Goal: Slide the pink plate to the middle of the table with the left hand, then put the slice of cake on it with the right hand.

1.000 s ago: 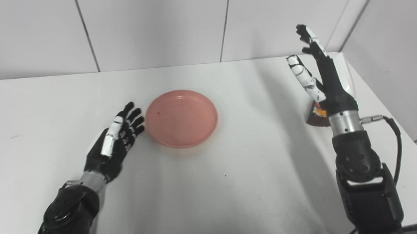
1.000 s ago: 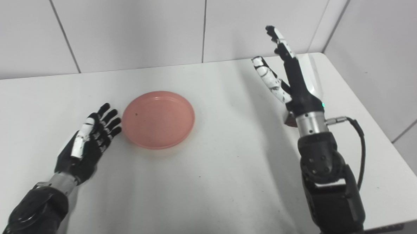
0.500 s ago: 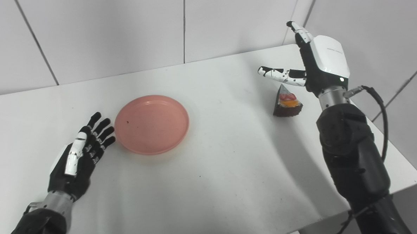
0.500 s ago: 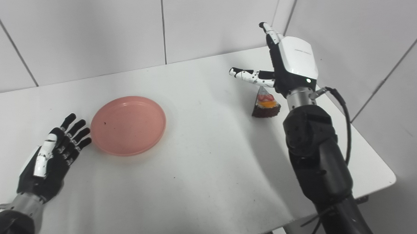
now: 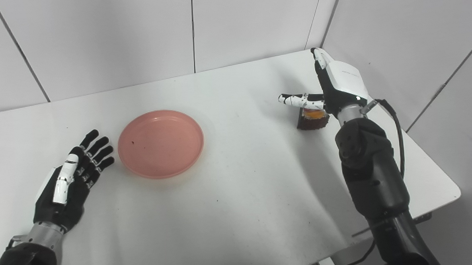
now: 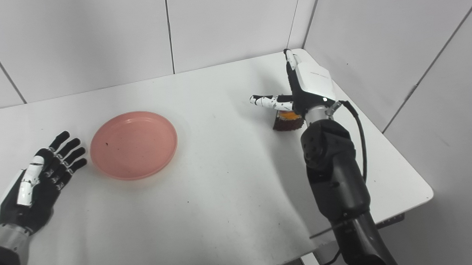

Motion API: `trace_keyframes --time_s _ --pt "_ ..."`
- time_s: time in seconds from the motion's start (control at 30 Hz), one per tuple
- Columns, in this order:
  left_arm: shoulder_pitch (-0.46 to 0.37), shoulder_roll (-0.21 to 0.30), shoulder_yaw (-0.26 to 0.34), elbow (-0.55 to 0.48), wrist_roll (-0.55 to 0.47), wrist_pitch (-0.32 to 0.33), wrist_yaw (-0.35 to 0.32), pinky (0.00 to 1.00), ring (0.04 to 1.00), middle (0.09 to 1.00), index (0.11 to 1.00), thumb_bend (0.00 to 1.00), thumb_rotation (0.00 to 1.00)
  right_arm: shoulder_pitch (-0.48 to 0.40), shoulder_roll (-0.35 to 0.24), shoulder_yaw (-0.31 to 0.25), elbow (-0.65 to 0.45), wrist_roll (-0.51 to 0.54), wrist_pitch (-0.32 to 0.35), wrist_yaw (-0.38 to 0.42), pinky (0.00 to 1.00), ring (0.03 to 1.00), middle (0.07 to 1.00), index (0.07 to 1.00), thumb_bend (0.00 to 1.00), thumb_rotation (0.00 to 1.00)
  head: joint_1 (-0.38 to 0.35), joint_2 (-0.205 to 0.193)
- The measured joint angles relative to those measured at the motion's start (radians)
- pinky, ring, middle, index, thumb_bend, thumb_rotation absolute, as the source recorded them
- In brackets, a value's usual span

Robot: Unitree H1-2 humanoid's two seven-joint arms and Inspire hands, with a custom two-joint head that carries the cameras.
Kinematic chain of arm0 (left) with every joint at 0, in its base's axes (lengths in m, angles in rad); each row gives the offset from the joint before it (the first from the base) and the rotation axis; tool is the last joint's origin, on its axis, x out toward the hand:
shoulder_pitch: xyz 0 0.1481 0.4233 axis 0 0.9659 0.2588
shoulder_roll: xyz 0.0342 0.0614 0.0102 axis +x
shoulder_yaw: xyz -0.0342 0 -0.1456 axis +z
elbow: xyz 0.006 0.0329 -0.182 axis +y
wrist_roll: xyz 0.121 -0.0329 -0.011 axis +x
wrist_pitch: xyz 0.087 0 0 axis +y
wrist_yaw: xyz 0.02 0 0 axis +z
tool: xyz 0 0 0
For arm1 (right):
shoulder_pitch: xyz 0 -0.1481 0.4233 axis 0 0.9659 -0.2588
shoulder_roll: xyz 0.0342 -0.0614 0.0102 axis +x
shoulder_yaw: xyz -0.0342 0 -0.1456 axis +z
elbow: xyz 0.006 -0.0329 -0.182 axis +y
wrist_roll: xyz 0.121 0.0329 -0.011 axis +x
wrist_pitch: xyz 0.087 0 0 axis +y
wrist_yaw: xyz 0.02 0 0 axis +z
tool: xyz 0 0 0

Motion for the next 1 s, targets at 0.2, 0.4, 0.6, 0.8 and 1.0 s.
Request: trace_keyframes --time_s 0.2,0.4,0.6,0.8,1.0 --pt "-0.001 0.001 0.007 0.003 -0.001 0.000 -0.010 0.89 0.911 0.925 0.919 0.48 0.94 -0.018 -0.001 0.002 0.082 -0.011 0.000 0.004 0.80 0.928 0.966 1.000 1.00 0.69 -0.006 0.006" --pt "-0.001 0.001 0.011 0.004 -0.001 0.000 -0.017 0.89 0.911 0.925 0.921 0.48 0.94 -0.036 -0.002 -0.005 0.157 -0.013 0.000 -0.004 0.83 0.935 0.962 0.997 1.00 0.70 -0.011 0.009" --pt "0.000 0.004 0.014 0.004 -0.006 0.000 -0.020 0.89 0.913 0.928 0.924 0.48 0.93 -0.040 -0.009 -0.014 0.192 -0.003 0.000 -0.014 0.82 0.934 0.962 0.997 1.00 0.68 -0.015 0.014" --pt "0.000 0.004 0.017 0.005 -0.008 0.000 -0.021 0.89 0.914 0.929 0.922 0.48 0.93 -0.040 -0.010 -0.022 0.192 -0.002 0.000 -0.014 0.78 0.893 0.908 0.954 1.00 0.68 -0.020 0.018" --pt "0.000 0.004 0.022 0.006 -0.010 0.000 -0.022 0.89 0.916 0.929 0.922 0.47 0.94 -0.040 -0.006 -0.032 0.186 -0.033 0.000 0.041 0.79 0.895 0.911 0.938 1.00 0.69 -0.020 0.023"
